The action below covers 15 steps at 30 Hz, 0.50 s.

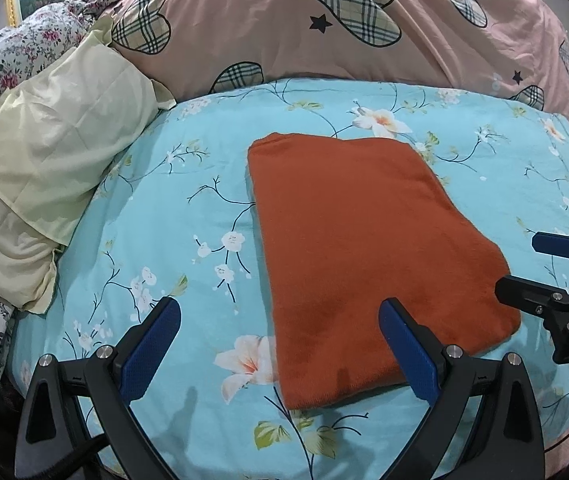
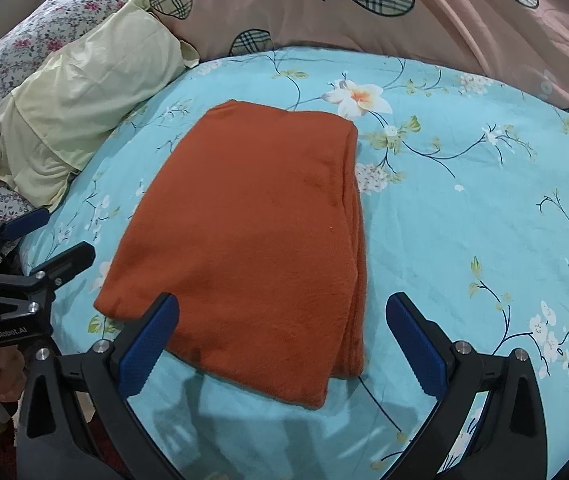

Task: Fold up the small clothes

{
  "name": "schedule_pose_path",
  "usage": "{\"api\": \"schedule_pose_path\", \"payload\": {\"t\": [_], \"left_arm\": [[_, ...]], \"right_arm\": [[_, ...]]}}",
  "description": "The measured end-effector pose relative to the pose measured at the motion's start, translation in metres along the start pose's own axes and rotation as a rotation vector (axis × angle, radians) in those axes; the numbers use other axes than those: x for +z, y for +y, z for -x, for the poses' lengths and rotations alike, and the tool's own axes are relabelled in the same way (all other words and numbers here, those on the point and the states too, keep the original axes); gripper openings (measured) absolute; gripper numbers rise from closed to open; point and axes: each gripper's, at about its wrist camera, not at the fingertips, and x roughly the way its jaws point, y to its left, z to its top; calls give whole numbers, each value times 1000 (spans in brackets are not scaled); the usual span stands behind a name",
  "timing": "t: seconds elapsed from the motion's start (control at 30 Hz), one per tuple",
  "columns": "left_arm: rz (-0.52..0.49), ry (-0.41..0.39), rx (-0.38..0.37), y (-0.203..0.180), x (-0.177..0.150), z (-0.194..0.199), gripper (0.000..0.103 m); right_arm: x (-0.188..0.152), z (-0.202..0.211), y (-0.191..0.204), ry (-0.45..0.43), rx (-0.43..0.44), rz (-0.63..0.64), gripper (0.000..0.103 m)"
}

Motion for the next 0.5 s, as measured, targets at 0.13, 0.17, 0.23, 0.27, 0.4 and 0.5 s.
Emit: {"api": "schedule_pose_path", "payload": {"t": [0.13, 0.17, 0.23, 0.27, 0.4, 0.5], "left_arm": [[7, 3, 7, 2, 4, -1, 100], [9, 2, 8, 3, 5, -2, 100], [11, 1, 16, 2, 6, -1, 100], [12, -1, 18, 3, 7, -1, 100], [17, -9, 26, 3, 9, 1, 100], [27, -13, 28, 5, 10, 1, 100]], "right_arm": [[3, -3, -4, 4, 12, -11, 103], [4, -4, -4, 5, 14, -11, 103], [6, -5, -5, 8, 17, -10, 103], [6, -5, -5, 10, 18, -9, 103], [10, -7, -3, 16, 23, -2, 103], [13, -10, 0, 21, 33, -1, 103]]}}
